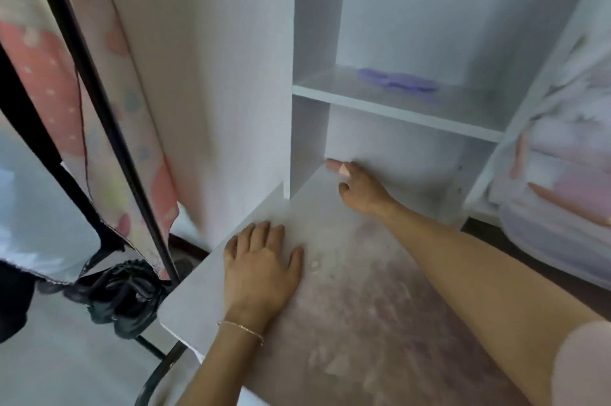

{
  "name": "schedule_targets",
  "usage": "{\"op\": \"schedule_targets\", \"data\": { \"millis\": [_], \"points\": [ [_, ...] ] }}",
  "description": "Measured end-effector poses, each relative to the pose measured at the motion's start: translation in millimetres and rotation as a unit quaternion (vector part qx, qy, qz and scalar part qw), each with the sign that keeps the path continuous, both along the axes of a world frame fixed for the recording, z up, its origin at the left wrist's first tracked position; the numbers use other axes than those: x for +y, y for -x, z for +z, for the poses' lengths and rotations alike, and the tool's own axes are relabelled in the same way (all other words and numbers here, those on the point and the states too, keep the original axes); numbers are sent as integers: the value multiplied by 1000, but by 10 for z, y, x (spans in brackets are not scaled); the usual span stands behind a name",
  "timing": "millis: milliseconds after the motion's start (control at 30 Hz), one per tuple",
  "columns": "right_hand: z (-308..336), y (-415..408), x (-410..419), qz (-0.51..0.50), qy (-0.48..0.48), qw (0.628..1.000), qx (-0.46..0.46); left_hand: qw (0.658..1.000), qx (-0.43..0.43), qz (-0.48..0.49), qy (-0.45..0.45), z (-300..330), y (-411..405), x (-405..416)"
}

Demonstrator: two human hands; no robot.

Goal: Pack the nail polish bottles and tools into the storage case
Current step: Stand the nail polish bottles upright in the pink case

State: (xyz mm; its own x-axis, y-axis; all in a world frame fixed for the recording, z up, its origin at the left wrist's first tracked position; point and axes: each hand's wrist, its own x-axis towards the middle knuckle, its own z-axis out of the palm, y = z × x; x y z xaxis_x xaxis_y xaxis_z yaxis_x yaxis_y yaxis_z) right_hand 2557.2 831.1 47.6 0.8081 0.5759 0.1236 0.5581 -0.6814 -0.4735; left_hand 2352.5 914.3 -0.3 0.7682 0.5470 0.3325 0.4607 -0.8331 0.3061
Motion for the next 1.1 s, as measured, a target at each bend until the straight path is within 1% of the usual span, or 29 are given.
{"op": "schedule_targets", "data": {
  "millis": [67, 100, 200, 233, 333, 467, 500, 533, 600, 633, 700, 767, 867, 900, 967, 1033, 1100],
  "points": [
    [-94, -96, 96, 2, 59, 998, -11, 1000, -6, -1, -1, -20, -14, 11],
    [-130, -126, 132, -11, 83, 996, -24, 1000, -5, 1, 3, -31, -14, 6],
    [-177, -139, 195, -50, 150, 983, -99, 1000, -1, 5, 12, -62, -8, 9],
    [-177, -135, 217, -53, 160, 980, -104, 1000, 0, 7, 14, -72, -5, 19],
    [-176, -83, 214, -51, 138, 986, -73, 1000, 3, 10, 16, -84, 1, 28],
    [-108, 38, 166, -22, 96, 992, -78, 1000, 10, 14, 11, -65, -33, 51],
    [-62, 73, 158, -18, 73, 995, -64, 1000, 8, 13, 12, -53, -48, 66],
    [-2, 127, 140, -11, 37, 999, -31, 1000, 8, 13, 14, -46, -62, 78],
    [97, 261, 90, 11, -51, 997, 52, 1000, 11, 14, 22, -57, -66, 83],
    [148, 343, 56, 30, -92, 990, 98, 999, 13, 14, 27, -71, -58, 76],
    [283, 548, -33, 70, -143, 974, 163, 999, 23, 13, 32, -87, -30, 68],
    [466, 790, -143, 88, -195, 951, 222, 998, 43, 11, 40, -57, -10, 83],
    [770, 1118, -376, 110, -254, 903, 329, 995, 70, 7, 76, 84, 3, 78],
    [867, 1217, -475, 116, -277, 885, 356, 994, 64, 8, 84, 151, 10, 56],
    [1072, 1368, -702, 110, -329, 848, 401, 996, 10, 15, 92, 323, 37, -37],
    [1255, 1482, -982, 96, -369, 820, 427, 994, -63, 9, 89, 548, 88, -237],
    [1407, 1582, -1301, 113, -382, 813, 426, 986, -144, -23, 83, 783, 171, -538]
  ]
}}
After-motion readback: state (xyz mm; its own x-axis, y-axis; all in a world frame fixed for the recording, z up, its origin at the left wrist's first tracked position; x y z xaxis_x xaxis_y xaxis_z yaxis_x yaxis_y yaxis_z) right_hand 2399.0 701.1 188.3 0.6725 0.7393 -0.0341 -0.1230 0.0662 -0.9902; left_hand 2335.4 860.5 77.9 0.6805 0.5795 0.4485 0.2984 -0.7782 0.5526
